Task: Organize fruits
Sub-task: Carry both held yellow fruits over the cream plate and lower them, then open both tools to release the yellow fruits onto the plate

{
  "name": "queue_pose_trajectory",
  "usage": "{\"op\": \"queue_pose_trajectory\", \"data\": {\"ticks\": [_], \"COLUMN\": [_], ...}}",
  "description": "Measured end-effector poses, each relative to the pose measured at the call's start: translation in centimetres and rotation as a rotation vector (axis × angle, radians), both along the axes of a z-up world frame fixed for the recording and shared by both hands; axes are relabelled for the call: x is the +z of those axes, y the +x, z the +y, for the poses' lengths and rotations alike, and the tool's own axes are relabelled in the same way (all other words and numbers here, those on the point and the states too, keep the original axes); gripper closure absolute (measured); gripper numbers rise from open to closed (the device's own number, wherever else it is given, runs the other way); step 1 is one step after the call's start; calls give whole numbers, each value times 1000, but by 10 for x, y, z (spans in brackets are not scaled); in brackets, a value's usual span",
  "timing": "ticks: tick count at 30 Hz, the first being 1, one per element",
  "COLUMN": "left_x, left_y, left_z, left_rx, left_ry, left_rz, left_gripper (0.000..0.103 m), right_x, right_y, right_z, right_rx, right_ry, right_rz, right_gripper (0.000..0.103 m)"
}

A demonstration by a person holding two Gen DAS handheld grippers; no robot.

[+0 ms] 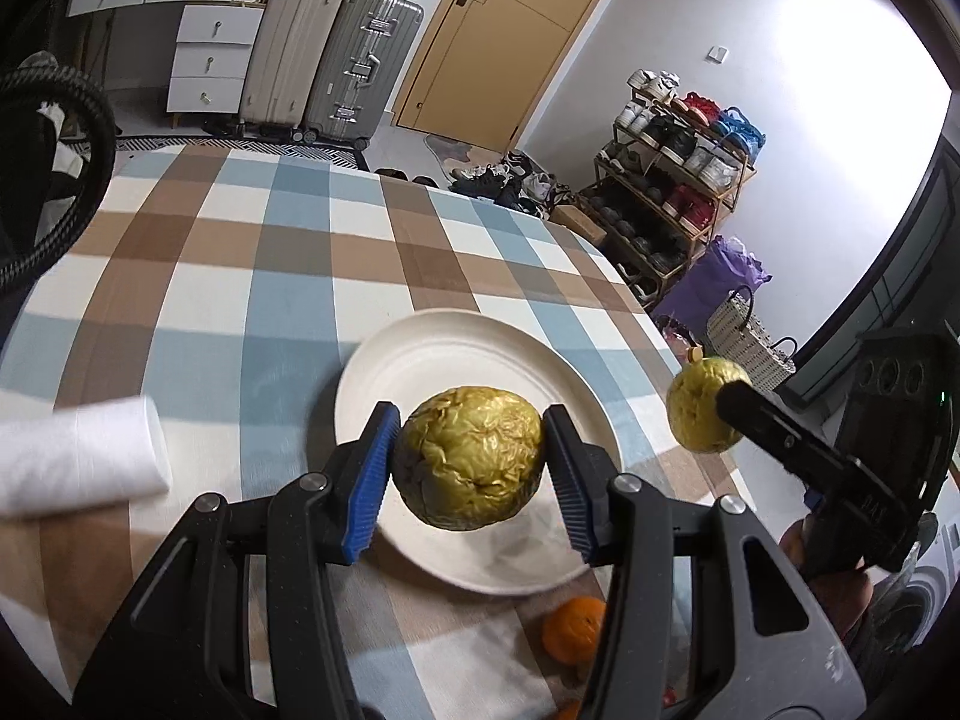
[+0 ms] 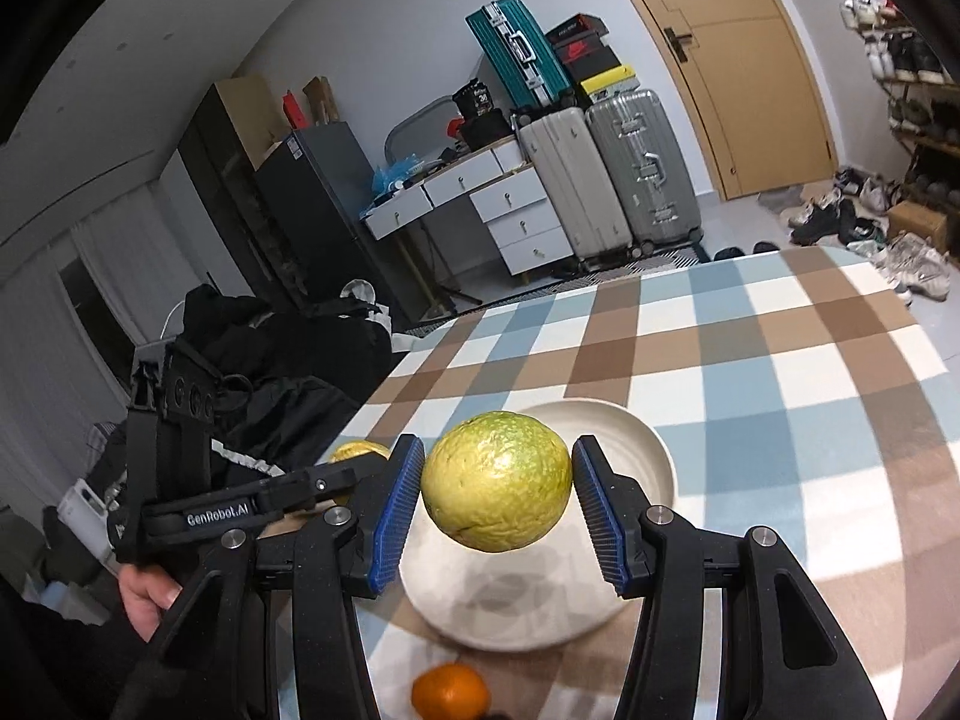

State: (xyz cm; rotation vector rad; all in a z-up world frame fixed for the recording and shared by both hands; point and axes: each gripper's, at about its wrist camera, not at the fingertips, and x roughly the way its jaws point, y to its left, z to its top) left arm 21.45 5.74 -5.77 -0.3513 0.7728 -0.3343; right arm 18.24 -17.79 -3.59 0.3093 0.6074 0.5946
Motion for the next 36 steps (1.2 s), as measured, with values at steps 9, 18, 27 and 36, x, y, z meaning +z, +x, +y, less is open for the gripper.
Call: {"op": "queue_pose_trajectory", "data": {"ticks": [9, 18, 27, 36], "left_x": [0, -29, -56, -33], "left_y": [46, 92, 117, 106], "left_z": [-8, -27, -33, -33], "left_rx": [-45, -79, -76, -28], "left_ry": [26, 75, 87, 74], "left_rz": [10, 60, 91, 5], "left_gripper": [57, 56, 56, 35], "right_x": [-8, -45, -63, -42], "right_y": [61, 114, 137, 124], "right_z": [9, 11, 25, 12], "right_rx": [38, 35, 16, -51], "right_ry": [45, 77, 37, 58], "right_rz": [91, 260, 333, 280], "right_gripper": [51, 51, 50, 47]}}
